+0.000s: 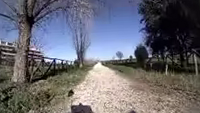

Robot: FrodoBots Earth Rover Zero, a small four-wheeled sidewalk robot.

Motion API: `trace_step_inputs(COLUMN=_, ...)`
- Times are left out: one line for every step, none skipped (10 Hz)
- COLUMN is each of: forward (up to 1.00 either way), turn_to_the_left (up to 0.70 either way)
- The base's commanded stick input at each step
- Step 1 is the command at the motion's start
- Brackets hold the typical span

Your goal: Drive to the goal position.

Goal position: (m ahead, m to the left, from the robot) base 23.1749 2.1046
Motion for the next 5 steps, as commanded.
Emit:
trace_step_inputs(forward=0.50, turn_to_the_left=0.00)
trace_step_inputs(forward=0.50, turn_to_the_left=0.00)
trace_step_inputs(forward=0.50, turn_to_the_left=0.00)
trace_step_inputs(forward=0.50, turn_to_the_left=0.00)
trace_step_inputs(forward=0.50, turn_to_the_left=0.00)
